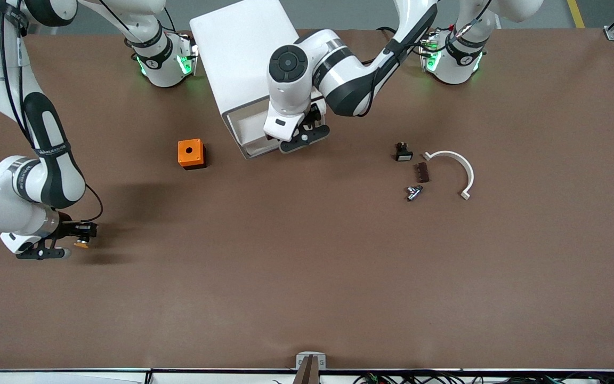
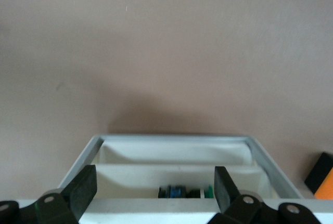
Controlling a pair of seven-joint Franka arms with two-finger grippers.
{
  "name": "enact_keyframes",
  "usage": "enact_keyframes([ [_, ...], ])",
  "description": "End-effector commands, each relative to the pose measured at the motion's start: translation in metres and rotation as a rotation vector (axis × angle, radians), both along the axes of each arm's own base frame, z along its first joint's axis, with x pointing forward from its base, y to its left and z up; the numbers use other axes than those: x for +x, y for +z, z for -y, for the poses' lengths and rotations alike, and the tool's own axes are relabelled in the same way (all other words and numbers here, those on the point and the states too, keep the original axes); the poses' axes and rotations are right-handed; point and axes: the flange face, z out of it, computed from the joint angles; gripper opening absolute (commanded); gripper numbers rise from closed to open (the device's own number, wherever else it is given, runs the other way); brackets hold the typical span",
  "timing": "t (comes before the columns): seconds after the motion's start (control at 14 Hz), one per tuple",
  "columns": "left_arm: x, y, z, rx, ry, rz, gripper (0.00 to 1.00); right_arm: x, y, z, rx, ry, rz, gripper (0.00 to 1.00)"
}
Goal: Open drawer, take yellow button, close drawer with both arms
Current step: 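Push the drawer shut with the left gripper while the right gripper carries the button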
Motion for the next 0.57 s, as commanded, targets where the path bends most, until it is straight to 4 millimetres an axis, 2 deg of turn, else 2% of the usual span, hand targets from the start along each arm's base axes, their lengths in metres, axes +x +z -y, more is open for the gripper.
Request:
enact_keyframes([
  [0.0, -0.014, 0.012, 0.006, -0.016, 0.002, -0.047, 0.99, -0.001, 0.000, 0.002, 0.000, -0.004, 0.007, 0.01],
  [0.22, -0.026, 0.013, 0.014, -0.037, 0.004, -0.090, 0.99, -0.002, -0.003, 0.002, 0.003, -0.007, 0.001, 0.05],
  [0.29, -0.028, 0.013, 0.015, -0.045, 0.009, -0.103, 0.99, -0.002, -0.004, 0.002, 0.004, -0.007, 0.000, 0.13],
  [0.36, -0.030, 0.013, 0.016, -0.053, 0.015, -0.120, 0.99, -0.002, -0.003, 0.002, 0.003, -0.007, 0.001, 0.36],
  [0.43, -0.031, 0.013, 0.017, -0.063, 0.024, -0.139, 0.99, -0.003, -0.008, 0.002, 0.004, -0.007, -0.005, 0.64],
  [0.5, -0.032, 0.012, 0.018, -0.073, 0.031, -0.157, 0.99, -0.002, -0.009, 0.002, 0.005, -0.008, -0.005, 1.00],
])
